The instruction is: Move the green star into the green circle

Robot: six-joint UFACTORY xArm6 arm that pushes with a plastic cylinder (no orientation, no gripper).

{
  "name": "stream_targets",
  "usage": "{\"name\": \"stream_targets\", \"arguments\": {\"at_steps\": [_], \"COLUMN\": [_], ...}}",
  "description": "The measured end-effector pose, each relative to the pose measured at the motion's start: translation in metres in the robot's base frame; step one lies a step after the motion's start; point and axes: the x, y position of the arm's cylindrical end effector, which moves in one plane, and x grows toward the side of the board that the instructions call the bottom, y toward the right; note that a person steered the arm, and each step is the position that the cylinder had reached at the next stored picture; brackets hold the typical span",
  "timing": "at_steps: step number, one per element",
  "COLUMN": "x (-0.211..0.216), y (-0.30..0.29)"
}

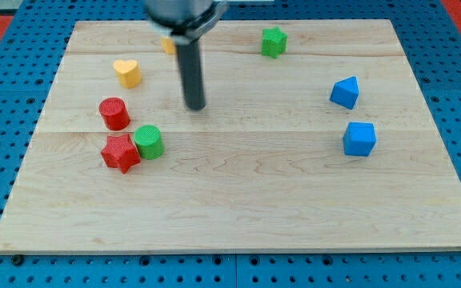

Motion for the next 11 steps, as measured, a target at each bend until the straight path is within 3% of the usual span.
{"name": "stream_targets", "arguments": {"at_steps": [1,2,4,5,6,8,9,10,11], "x": [-0.068,-0.092,-0.159,-0.12,-0.072,-0.144,-0.149,-0.127,-0.077], "y": [0.093,0.161,0.158,0.065,0.04,0.032,0.065,0.092,0.09]}}
